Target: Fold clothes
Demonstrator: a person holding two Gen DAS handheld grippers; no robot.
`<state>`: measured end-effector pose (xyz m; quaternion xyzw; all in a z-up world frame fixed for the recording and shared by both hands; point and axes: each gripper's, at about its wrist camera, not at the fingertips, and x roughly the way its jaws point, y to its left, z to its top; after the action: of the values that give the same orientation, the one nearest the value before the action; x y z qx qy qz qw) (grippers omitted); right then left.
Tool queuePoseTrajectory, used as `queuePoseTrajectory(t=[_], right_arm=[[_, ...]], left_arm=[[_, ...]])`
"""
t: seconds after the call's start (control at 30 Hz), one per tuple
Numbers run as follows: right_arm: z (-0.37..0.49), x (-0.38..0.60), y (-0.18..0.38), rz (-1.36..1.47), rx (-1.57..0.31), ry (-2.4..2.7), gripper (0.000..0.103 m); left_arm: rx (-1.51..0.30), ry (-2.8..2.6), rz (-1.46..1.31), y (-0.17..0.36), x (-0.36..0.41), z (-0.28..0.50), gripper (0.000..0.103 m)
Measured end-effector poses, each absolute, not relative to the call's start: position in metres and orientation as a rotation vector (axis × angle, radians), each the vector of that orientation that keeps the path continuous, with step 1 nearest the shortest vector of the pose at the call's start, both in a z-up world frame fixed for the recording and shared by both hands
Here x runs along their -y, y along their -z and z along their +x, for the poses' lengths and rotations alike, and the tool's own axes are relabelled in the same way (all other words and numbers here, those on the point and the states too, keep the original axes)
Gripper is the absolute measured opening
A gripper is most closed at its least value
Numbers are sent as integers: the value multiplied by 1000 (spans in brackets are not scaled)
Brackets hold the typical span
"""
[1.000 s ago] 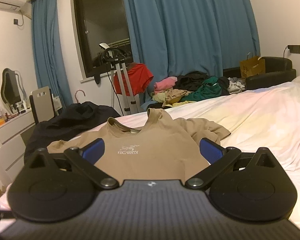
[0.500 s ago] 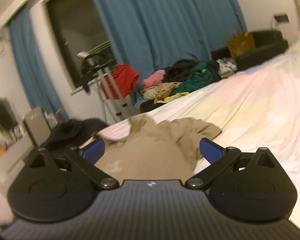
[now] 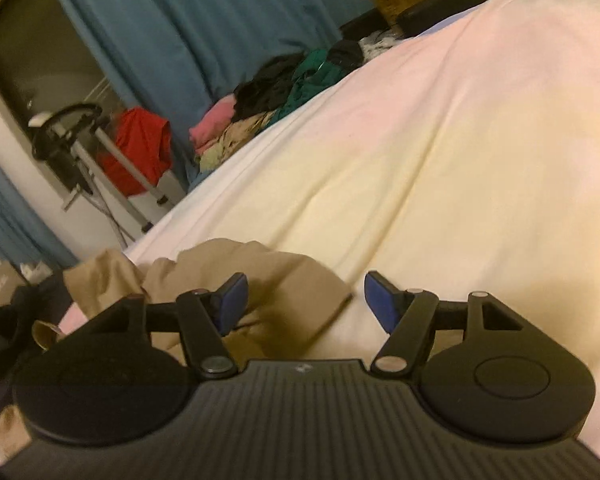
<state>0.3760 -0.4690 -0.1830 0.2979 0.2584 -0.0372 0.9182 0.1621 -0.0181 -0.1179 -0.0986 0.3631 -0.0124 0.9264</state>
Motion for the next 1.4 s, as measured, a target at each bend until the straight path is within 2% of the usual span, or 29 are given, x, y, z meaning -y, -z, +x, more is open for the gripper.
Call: queuePoseTrajectory(t=[0.07,0.1,0.13,0.17,0.4,0.53,0.57,0.6,0.63,0.67,0.83,0.97,1.07,1.4], right_arm=[[387,464,182,550,-582,70,30],[392,461,180,498,-610,72,23],[396,461,175,452,-621,68,11],[396,461,166,424,-604,63,8],[402,485,91,347,-421,161,8],[403,496,79,356,-430,309,16],[398,498,82,402,-443,305,25],[394,500,85,452,-454,296,36],[386,501,90,499,-454,269,66],[376,501,95,545,-452,240,92],[311,484,141,841,-434,128,92],[297,462,183,973,-497,125,92],[299,456,200,993,-486,133,94],[339,460,204,865,-256,159,92]], left_arm=[[-704,10,-126,128,23,165,99],[-697,-4,-91,133,25,167,99],[-711,-11,-73,138,24,171,99],[-725,-19,-56,143,24,175,99],[-733,-3,-72,150,18,173,99],[-710,11,-51,147,22,167,99],[-704,15,-42,147,22,166,99],[-701,14,-38,147,22,164,99],[-697,14,-35,147,21,163,99],[-694,14,-31,147,21,161,99],[-684,16,-16,146,18,153,99],[-682,22,-13,147,14,142,99],[-686,26,-18,148,8,136,99],[-694,30,-61,160,-1,156,99]])
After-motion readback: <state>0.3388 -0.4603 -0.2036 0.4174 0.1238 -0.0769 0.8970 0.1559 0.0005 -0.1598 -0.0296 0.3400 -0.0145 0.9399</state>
